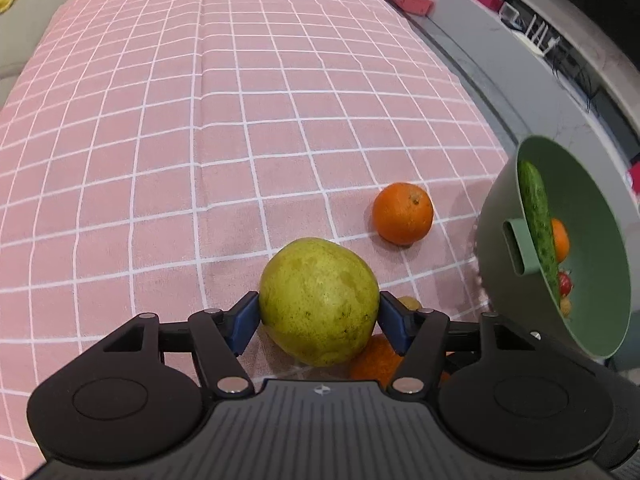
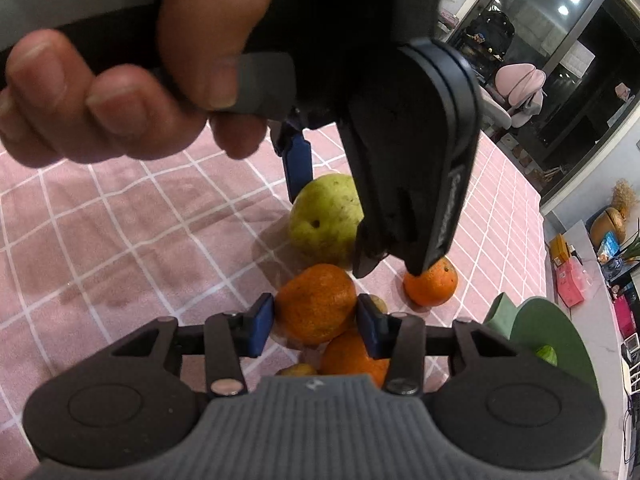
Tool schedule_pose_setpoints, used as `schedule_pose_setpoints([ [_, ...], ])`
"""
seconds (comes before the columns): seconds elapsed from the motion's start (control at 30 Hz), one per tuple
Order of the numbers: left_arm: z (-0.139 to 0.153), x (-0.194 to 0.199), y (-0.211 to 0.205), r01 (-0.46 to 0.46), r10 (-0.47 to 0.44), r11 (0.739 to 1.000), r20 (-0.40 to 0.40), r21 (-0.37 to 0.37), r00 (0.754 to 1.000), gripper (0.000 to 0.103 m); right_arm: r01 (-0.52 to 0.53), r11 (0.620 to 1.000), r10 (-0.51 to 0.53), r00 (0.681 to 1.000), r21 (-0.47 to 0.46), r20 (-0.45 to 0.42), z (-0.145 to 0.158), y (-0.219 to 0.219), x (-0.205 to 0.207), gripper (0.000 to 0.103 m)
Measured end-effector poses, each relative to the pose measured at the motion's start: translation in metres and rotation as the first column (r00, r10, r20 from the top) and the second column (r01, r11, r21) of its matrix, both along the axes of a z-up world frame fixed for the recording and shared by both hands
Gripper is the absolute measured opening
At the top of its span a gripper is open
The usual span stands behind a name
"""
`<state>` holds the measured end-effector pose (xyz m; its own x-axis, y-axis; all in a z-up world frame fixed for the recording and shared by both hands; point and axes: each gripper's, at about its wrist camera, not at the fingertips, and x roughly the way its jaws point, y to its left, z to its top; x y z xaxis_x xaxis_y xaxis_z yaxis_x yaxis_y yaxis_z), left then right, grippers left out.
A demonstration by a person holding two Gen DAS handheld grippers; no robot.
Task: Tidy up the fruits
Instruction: 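Grasp the pear with the left tool while the right grasps an orange, then carry the pear and orange into the green colander and open both tools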
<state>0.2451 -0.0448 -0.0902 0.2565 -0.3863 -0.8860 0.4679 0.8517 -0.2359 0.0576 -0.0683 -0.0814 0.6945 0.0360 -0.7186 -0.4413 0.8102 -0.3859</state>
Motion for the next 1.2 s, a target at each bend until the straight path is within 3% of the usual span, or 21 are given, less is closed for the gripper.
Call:
schedule_pose_setpoints([
  [0.33,0.012,-0.005,0.014,-0.012,0.013,1.0,0.044,-0.023,0.999,0.072,-0.02,1.0,0.02,1.0,0.015,-0.001,0.001,-0.001,-0.002,0.041],
  [0.73,0.077,-0.015,0.046,-0.076,0.08,0.997,0.17,-0.029,0.982,0.072,-0.02,0.998,0.017,0.998,0.053,0.059,0.032,-0.01,-0.012,0.04],
  [1.0,0.101,-0.047,0.041,-0.084,0.093,0.995,0.214,-0.052,0.972,0.072,0.067,0.989,-0.083,0.989,0.135,0.121,0.072,-0.06,-0.015,0.04],
  [1.2,0.11,-0.066,0.01,-0.014,0.027,0.998,0.231,-0.059,0.973,0.072,0.157,0.961,-0.189,0.974,0.226,0.128,0.103,-0.105,-0.018,0.04],
])
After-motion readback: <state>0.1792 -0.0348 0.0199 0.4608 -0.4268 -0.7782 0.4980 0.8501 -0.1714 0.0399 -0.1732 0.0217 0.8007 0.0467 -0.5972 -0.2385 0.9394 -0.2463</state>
